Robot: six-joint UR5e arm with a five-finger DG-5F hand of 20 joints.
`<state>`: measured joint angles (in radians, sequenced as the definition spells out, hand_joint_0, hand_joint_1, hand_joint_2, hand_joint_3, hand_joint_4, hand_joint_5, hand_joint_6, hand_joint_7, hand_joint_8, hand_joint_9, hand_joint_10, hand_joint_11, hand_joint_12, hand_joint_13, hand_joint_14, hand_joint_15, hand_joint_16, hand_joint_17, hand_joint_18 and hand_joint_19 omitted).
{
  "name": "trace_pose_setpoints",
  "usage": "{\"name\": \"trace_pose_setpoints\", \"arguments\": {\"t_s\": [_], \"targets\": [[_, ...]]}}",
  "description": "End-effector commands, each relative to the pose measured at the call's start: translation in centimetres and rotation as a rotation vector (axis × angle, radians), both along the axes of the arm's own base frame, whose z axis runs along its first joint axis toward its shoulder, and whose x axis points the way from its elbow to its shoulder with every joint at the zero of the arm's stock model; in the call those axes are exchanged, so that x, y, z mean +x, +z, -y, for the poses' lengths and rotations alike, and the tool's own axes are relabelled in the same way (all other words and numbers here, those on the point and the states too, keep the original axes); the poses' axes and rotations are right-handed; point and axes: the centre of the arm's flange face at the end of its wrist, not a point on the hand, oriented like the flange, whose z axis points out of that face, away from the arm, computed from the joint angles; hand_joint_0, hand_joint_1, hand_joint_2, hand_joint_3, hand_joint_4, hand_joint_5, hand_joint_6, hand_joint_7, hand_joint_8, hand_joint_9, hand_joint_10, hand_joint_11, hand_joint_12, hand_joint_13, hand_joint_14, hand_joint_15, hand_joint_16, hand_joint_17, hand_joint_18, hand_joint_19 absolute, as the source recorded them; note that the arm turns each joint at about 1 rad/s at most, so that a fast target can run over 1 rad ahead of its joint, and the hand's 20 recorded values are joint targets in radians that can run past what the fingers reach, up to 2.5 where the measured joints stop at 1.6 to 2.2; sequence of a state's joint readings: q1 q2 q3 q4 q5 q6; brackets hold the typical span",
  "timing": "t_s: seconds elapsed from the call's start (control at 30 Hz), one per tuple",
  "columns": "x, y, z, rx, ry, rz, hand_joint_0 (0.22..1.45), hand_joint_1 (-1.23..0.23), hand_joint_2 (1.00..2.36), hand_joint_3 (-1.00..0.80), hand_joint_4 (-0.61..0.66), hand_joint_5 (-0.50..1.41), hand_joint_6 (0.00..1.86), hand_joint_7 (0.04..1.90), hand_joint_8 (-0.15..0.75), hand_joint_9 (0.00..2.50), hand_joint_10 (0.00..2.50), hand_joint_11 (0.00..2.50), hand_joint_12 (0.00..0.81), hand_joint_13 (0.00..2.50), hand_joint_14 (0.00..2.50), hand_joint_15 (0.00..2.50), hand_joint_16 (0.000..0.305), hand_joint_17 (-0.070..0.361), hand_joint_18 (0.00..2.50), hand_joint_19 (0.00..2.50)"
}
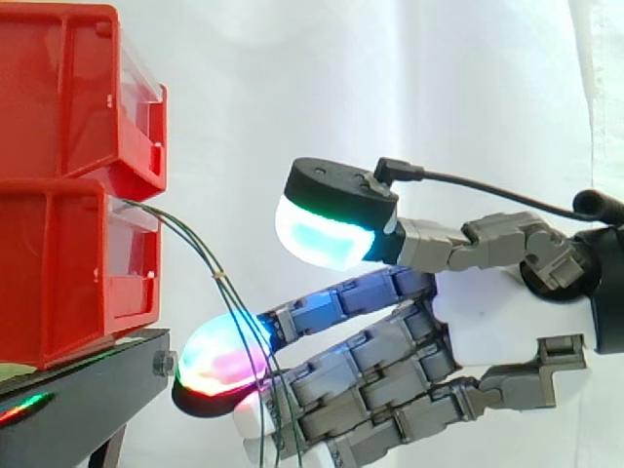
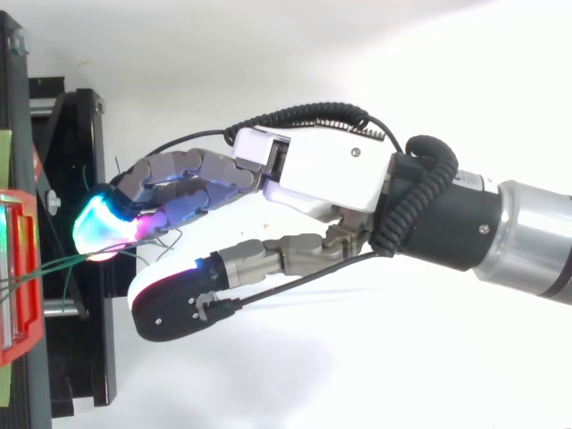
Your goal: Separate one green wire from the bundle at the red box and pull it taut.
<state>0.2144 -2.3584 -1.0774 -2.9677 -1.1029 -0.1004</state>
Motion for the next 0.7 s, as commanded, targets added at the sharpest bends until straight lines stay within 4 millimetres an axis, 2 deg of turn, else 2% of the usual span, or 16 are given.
{"name": "trace_pose_setpoints", "arguments": {"t_s": [0.0, 0.33, 0.67], "targets": [[-0.2, 0.5, 0.1, -0.003, -0.001, -0.003, 0.56, -0.58, 1.00, -0.50, 0.19, -0.15, 0.50, 0.76, 0.226, 0.69, 0.00, 0.00, 0.277, 0.45, 0.00, 0.07, 0.037, 0.083, 0.36, 0.34], [0.1, 1.0, -0.4, -0.009, 0.003, 0.008, 0.56, -0.61, 1.00, -0.50, 0.20, -0.15, 0.50, 0.77, 0.225, 0.69, 0.00, 0.00, 0.276, 0.46, 0.00, 0.08, 0.037, 0.084, 0.36, 0.34], [1.3, 0.3, -1.1, -0.047, 0.011, 0.075, 0.57, -0.63, 1.00, -0.50, 0.20, -0.15, 0.50, 0.78, 0.222, 0.69, 0.00, 0.00, 0.274, 0.46, 0.00, 0.08, 0.038, 0.085, 0.36, 0.35]]}}
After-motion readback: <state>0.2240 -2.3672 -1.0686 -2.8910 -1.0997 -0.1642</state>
